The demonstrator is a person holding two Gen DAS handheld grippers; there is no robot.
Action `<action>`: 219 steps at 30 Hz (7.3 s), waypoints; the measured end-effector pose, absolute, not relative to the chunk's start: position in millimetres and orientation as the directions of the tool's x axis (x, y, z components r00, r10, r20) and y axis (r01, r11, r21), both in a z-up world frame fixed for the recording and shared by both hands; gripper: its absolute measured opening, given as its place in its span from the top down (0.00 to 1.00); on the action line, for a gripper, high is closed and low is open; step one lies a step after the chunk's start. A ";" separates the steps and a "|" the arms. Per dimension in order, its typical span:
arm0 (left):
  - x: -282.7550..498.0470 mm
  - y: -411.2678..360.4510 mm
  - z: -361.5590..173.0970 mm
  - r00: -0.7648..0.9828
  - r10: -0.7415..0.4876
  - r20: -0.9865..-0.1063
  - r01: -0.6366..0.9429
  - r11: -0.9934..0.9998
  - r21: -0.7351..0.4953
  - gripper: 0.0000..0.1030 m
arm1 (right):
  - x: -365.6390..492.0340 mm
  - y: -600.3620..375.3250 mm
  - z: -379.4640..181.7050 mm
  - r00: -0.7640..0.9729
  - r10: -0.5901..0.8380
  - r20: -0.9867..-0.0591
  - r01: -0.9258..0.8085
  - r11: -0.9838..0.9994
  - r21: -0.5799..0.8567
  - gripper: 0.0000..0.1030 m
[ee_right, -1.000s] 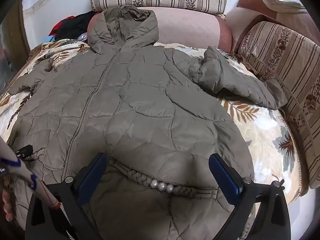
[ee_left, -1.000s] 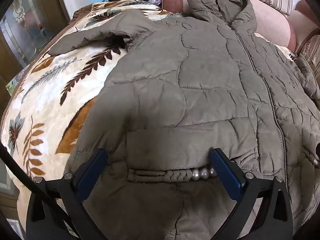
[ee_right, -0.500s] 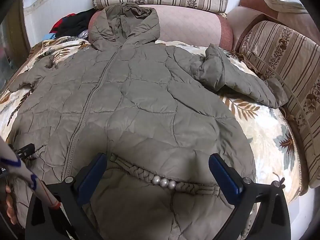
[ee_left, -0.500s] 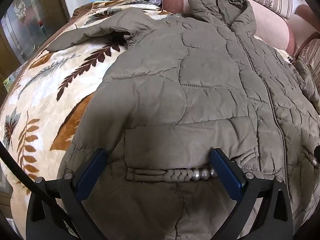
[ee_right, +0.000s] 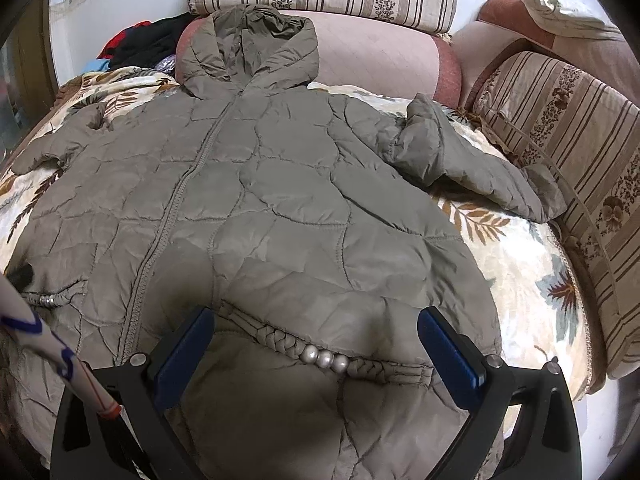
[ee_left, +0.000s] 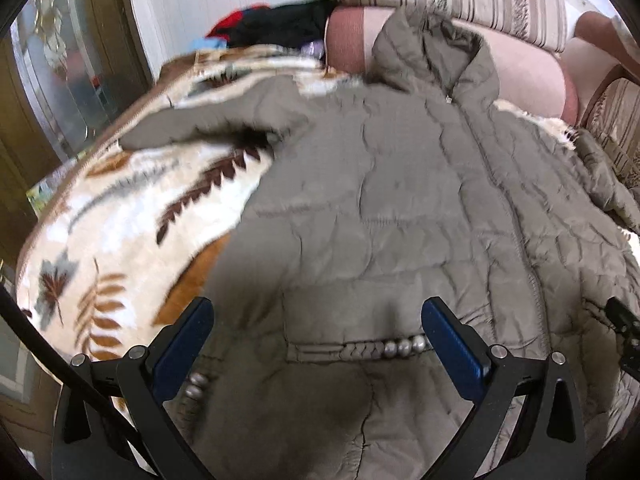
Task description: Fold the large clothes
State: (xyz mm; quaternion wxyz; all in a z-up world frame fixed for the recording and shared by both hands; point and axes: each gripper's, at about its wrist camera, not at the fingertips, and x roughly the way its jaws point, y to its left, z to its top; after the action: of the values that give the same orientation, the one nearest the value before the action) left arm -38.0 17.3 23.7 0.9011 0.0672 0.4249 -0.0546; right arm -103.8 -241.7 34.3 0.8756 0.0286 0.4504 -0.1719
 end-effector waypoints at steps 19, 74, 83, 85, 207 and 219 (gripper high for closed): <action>-38.1 31.2 53.6 0.628 -0.077 -0.774 0.134 0.991 0.010 0.00 | -105.0 -246.6 29.8 0.499 -0.306 -0.811 0.346 0.928 -0.137 0.00; 57.8 197.7 76.2 0.622 0.036 -0.782 -0.163 0.983 -0.084 0.00 | -78.3 -227.4 34.4 0.459 -0.326 -0.827 0.285 0.935 -0.210 0.00; 143.9 269.3 72.9 0.621 0.008 -0.784 -0.249 0.950 -0.187 0.00 | -68.3 -230.0 21.9 0.423 -0.324 -0.846 0.283 0.935 -0.216 0.00; 170.9 281.8 67.7 0.614 -0.043 -0.788 -0.243 0.940 -0.241 0.00 | -65.8 -230.7 18.6 0.413 -0.326 -0.850 0.280 0.934 -0.222 0.00; -32.1 -66.9 52.5 0.430 -0.282 -0.857 0.433 0.898 -0.078 0.31 | -135.3 -693.1 -11.3 0.478 -0.310 -0.822 0.846 0.414 0.336 0.33; -16.3 -79.3 39.5 0.406 -0.229 -0.885 0.414 0.909 -0.046 0.31 | -91.6 -724.3 3.7 0.413 -0.352 -0.840 0.863 0.446 0.237 0.85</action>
State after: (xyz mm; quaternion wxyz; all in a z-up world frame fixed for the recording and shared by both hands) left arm -16.3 -79.3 39.5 0.8336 0.0904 0.5097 -0.1929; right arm -91.6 -724.3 3.7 0.7658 0.3463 0.3693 -0.3965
